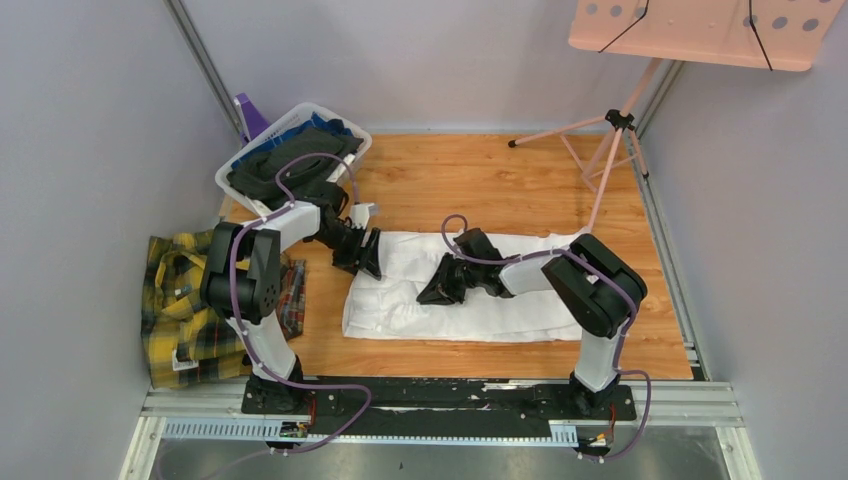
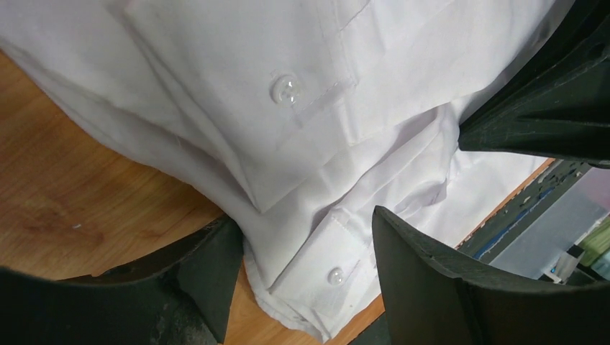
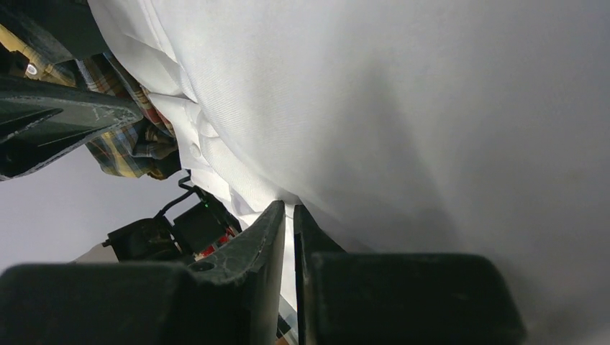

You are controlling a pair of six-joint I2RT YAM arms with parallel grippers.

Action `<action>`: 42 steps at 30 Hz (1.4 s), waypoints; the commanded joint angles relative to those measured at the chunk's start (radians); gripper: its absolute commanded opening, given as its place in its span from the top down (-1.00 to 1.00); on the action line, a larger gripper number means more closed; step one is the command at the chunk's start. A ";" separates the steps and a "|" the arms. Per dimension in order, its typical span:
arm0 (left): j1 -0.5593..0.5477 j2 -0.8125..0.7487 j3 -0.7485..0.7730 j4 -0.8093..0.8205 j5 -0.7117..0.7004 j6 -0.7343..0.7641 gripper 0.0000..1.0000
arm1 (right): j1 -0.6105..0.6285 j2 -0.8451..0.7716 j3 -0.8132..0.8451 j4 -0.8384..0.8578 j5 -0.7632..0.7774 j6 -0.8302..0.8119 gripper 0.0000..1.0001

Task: Fold and stack the long sleeve shirts
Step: Fold the shirt at the center of the board.

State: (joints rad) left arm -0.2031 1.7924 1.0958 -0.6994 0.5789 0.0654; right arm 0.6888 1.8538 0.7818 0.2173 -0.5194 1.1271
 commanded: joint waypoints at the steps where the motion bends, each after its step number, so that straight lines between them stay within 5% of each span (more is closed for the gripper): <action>1: -0.016 0.066 -0.014 0.035 -0.050 0.021 -0.38 | 0.030 0.039 0.004 -0.024 0.116 0.023 0.78; 6: -0.024 0.066 -0.016 0.024 -0.118 0.035 0.06 | 0.029 0.033 0.014 -0.041 0.142 0.029 0.81; 11: -0.030 0.017 0.000 -0.002 -0.189 0.050 0.93 | 0.030 0.022 0.021 -0.035 0.146 0.048 0.85; 12: -0.031 0.016 0.010 -0.012 -0.203 0.054 0.98 | 0.031 0.014 0.023 -0.031 0.146 0.053 0.86; 25: -0.032 -0.029 0.306 -0.279 -0.241 0.121 1.00 | -0.089 -0.280 -0.020 -0.176 0.099 -0.022 0.43; 42: -0.048 0.172 0.586 -0.429 -0.232 0.197 1.00 | -0.107 -0.065 -0.058 -0.061 0.201 0.008 0.70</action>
State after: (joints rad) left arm -0.2428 1.9110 1.5719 -1.0634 0.3344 0.1997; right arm 0.5724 1.7641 0.7673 0.1047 -0.3813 1.1027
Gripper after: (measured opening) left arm 0.011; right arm 0.160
